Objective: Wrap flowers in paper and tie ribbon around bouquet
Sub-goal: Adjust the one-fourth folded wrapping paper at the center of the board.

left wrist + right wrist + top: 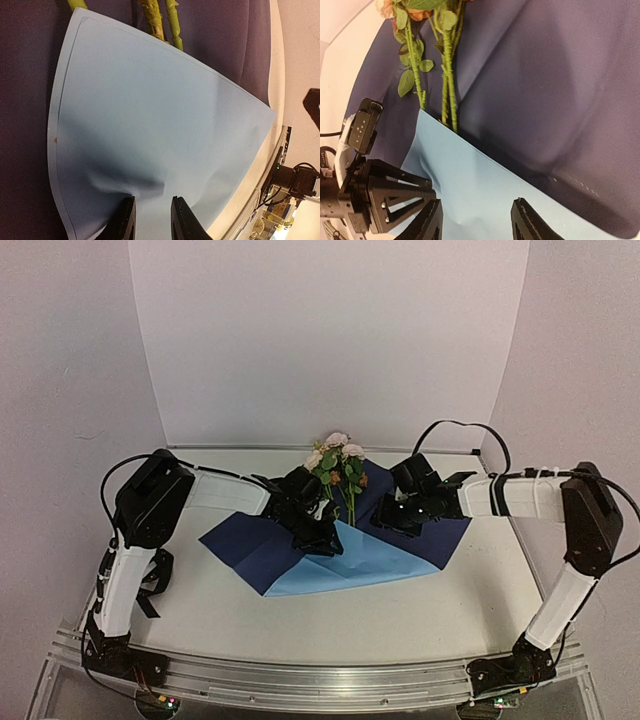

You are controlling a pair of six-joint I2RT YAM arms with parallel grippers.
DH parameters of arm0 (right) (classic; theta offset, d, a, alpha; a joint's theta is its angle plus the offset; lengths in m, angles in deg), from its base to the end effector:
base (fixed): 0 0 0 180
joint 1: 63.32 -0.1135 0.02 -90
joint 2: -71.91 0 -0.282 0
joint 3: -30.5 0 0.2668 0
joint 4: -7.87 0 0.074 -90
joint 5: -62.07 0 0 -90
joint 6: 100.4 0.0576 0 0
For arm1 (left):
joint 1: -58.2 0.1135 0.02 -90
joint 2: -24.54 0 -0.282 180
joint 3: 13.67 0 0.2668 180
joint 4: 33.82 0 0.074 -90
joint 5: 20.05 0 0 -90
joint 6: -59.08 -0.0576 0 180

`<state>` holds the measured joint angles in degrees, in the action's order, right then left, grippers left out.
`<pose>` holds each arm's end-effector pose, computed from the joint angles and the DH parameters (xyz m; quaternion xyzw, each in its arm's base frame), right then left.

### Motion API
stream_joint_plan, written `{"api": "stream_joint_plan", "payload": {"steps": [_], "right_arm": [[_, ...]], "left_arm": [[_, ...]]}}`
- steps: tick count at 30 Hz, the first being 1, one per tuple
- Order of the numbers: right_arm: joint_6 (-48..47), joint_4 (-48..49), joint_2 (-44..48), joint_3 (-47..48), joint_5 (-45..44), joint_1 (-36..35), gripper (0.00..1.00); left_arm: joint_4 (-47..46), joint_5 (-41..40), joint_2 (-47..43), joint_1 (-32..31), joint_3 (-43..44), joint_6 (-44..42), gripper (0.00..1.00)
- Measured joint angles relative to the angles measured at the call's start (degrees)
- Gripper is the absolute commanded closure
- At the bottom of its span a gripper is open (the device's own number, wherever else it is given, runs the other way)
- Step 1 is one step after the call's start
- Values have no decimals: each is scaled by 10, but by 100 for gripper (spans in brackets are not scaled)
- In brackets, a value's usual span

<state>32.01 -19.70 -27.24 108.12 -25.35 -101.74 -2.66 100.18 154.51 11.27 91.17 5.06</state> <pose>0.3111 0.2501 0.1946 0.0247 0.9364 0.2425 0.2523 0.3280 -0.3934 0.1134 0.1634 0.9125 -0.3724 0.0446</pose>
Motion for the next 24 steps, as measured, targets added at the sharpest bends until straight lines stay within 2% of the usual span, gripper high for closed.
{"api": "stream_joint_plan", "payload": {"steps": [8, 15, 24], "right_arm": [[-101, -18, -100, 84, 40, 5, 35], [-149, -19, -136, 112, 115, 39, 34], [-171, -22, -166, 112, 163, 53, 34]], "left_arm": [[5, 7, 7, 1, 11, -2, 74], [9, 7, 7, 1, 12, -3, 74], [20, 10, 15, 1, 28, -6, 74]]}}
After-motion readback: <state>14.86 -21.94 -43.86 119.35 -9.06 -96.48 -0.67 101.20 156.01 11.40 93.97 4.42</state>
